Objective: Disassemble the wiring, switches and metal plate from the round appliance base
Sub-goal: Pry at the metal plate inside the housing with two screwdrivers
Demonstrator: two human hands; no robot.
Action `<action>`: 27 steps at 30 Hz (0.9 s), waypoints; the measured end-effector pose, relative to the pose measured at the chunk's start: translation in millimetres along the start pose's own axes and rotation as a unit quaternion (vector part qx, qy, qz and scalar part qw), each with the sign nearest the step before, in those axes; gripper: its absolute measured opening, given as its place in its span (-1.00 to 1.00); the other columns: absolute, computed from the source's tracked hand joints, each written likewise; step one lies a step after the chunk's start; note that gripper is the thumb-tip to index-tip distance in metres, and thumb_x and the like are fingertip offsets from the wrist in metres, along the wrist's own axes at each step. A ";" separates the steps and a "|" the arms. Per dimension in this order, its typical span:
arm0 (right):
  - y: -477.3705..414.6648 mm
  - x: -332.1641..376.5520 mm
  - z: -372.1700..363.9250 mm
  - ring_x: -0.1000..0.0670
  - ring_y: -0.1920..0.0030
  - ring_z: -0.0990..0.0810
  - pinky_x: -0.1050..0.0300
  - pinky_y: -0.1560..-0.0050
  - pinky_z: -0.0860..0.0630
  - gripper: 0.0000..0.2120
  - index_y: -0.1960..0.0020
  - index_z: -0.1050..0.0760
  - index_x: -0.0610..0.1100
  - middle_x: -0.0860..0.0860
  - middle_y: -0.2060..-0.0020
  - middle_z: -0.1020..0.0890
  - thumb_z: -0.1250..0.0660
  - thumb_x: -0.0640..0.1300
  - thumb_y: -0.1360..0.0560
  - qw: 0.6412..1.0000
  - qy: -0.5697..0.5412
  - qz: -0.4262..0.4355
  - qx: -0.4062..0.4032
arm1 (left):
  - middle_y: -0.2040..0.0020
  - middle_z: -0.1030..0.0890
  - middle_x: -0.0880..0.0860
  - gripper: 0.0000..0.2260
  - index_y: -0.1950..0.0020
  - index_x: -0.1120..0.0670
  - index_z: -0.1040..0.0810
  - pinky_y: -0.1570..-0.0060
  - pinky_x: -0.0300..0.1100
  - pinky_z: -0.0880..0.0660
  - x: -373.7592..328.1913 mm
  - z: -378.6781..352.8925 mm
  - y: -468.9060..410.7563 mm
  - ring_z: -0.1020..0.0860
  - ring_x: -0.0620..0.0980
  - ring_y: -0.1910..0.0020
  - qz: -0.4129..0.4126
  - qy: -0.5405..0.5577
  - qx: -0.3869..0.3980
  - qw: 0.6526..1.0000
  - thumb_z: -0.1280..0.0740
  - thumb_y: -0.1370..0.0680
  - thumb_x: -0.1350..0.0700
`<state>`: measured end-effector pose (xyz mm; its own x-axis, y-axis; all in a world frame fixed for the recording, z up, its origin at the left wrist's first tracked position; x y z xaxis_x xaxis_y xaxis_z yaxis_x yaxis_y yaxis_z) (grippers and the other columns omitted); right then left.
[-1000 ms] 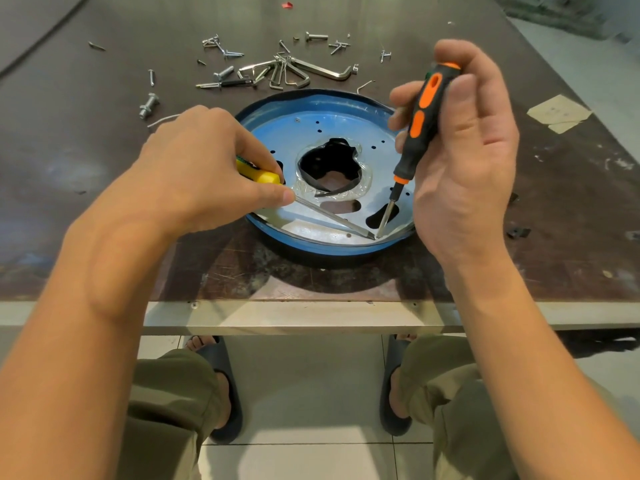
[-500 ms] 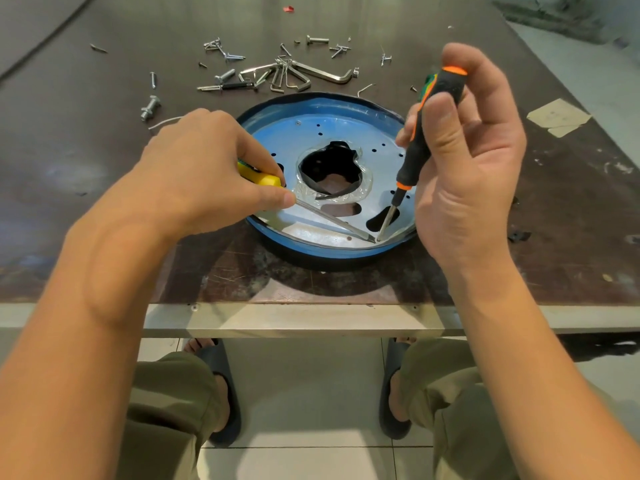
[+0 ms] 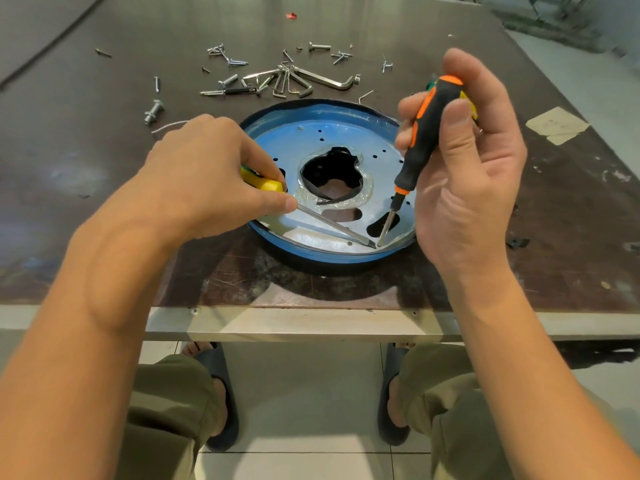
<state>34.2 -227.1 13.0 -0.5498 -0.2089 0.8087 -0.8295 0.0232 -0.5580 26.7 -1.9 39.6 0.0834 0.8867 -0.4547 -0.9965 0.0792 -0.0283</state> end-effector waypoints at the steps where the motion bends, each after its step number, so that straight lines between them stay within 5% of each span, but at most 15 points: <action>1: -0.1 -0.1 1.3 -0.08 0.17 -0.58 0.02 0.00 -0.53 -0.74 -0.37 -0.35 -0.31 -0.20 0.04 -0.60 -0.05 -0.33 -0.72 1.000 -0.012 0.000 0.005 | 0.03 -0.66 -0.10 -0.61 0.05 -0.18 -0.72 -0.05 0.12 -0.56 -0.2 0.1 -0.1 -0.56 0.05 0.03 0.000 -0.001 0.001 1.000 -0.40 -0.24 -0.35; 5: 0.1 1.0 -1.8 -0.16 0.12 -0.51 -0.06 0.00 -0.46 -0.83 -0.24 -0.41 -0.23 -0.18 0.03 -0.56 -0.14 -0.20 -0.71 0.998 -0.060 -0.012 0.005 | 0.03 -0.66 -0.09 -0.54 0.05 -0.18 -0.72 -0.03 0.12 -0.57 -0.7 0.7 -0.3 -0.56 0.05 0.03 0.002 0.001 0.004 1.000 -0.35 -0.20 -0.38; 8: -1.6 0.7 -2.9 -0.21 0.09 -0.39 -0.12 0.03 -0.39 -0.69 -0.24 -0.45 -0.23 -0.08 0.11 -0.49 -0.35 -0.07 -0.60 0.999 -0.030 0.001 -0.022 | 0.04 -0.66 -0.09 -0.57 0.05 -0.18 -0.72 -0.02 0.11 -0.57 -0.1 -1.2 -0.6 -0.56 0.05 0.05 -0.005 -0.001 0.001 1.000 -0.37 -0.22 -0.36; 13: -0.2 -2.2 5.1 -0.08 0.17 -0.63 0.03 0.00 -0.57 -0.73 -0.32 -0.44 -0.29 -0.16 0.05 -0.66 -0.03 -0.31 -0.73 0.998 -0.053 -0.014 -0.012 | 0.09 -0.67 -0.09 -0.62 0.06 -0.21 -0.71 0.05 0.03 -0.55 3.6 -1.0 -1.4 -0.56 0.07 0.09 -0.012 -0.014 -0.013 1.000 -0.39 -0.25 -0.36; 19: 0.4 2.4 -3.3 -0.10 0.18 -0.46 0.03 0.10 -0.49 -0.72 -0.24 -0.45 -0.20 -0.07 0.14 -0.51 -0.33 -0.07 -0.60 0.999 -0.045 -0.001 -0.010 | 0.08 -0.66 -0.11 -0.56 0.04 -0.20 -0.71 -0.01 0.07 -0.57 1.6 0.3 -0.1 -0.57 0.07 0.08 -0.008 -0.011 -0.011 1.000 -0.36 -0.21 -0.38; 23: 0.3 -1.0 2.4 -0.06 0.09 -0.59 0.05 0.00 -0.55 -0.77 -0.33 -0.43 -0.26 -0.09 0.07 -0.63 -0.11 -0.30 -0.72 0.999 -0.046 -0.007 0.006 | 0.07 -0.66 -0.09 -0.58 0.03 -0.20 -0.71 0.00 0.09 -0.58 3.8 -1.5 -1.7 -0.57 0.07 0.08 -0.017 -0.011 -0.014 1.000 -0.38 -0.23 -0.37; 27: 0.6 1.4 3.6 -0.12 0.11 -0.58 -0.01 0.00 -0.51 -0.77 -0.27 -0.45 -0.22 -0.13 0.07 -0.63 -0.06 -0.27 -0.72 0.996 -0.086 -0.029 0.013 | 0.09 -0.65 -0.09 -0.67 0.06 -0.22 -0.70 0.04 0.07 -0.58 8.6 -5.3 -4.9 -0.55 0.07 0.08 -0.028 -0.017 -0.022 0.999 -0.44 -0.28 -0.34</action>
<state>33.2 -230.9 13.2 -0.4743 -0.3737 0.7971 -0.8555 -0.0182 -0.5175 32.3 2.9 31.1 0.1392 0.8968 -0.4200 -0.9896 0.1103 -0.0926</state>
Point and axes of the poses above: each hand's wrist, its own y-axis away from the middle knuckle, its own z-axis out of the back of the hand, x = y × z, the point moved 1 cm from there along -y, towards the middle knuckle
